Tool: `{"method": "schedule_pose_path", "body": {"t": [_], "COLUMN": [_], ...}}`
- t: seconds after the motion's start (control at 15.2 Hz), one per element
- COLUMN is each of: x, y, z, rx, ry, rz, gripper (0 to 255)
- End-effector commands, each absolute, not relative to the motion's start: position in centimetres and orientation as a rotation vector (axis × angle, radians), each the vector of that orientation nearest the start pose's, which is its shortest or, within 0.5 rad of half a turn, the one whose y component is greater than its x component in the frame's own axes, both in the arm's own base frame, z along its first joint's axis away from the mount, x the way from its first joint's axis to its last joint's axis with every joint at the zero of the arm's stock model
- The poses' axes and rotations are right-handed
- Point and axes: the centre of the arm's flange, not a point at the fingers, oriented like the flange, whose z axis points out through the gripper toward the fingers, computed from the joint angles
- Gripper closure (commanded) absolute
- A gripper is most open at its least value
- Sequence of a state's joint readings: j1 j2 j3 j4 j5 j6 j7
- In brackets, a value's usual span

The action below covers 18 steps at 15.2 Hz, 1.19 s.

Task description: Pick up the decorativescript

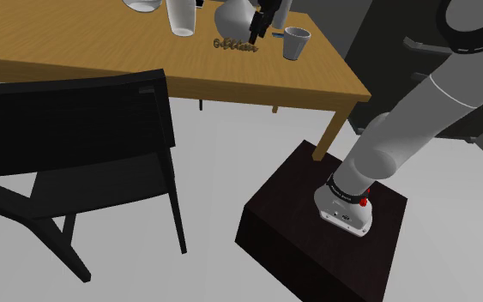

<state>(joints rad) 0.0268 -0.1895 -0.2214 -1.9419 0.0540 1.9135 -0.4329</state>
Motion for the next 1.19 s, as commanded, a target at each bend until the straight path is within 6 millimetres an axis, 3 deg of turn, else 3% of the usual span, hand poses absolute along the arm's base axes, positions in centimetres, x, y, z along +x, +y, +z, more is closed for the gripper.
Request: {"method": "schedule_pose_path", "body": {"t": [0.0,0.46,0.59,0.66,1.12], "x": [52.2,52.2,52.2,52.2,52.2], "y": [-11.0,-11.0,-11.0,-11.0,-11.2], "z": [57.5,53.5,53.5,53.5,53.7], "rx": [-3.07,-3.07,-3.07,-3.07,-3.071], "ry": [-0.364,-0.364,-0.364,-0.364,-0.363], "rz": [-0.3,-0.3,-0.3,-0.3,-0.3], "gripper": [0,0,0,255,255]}}
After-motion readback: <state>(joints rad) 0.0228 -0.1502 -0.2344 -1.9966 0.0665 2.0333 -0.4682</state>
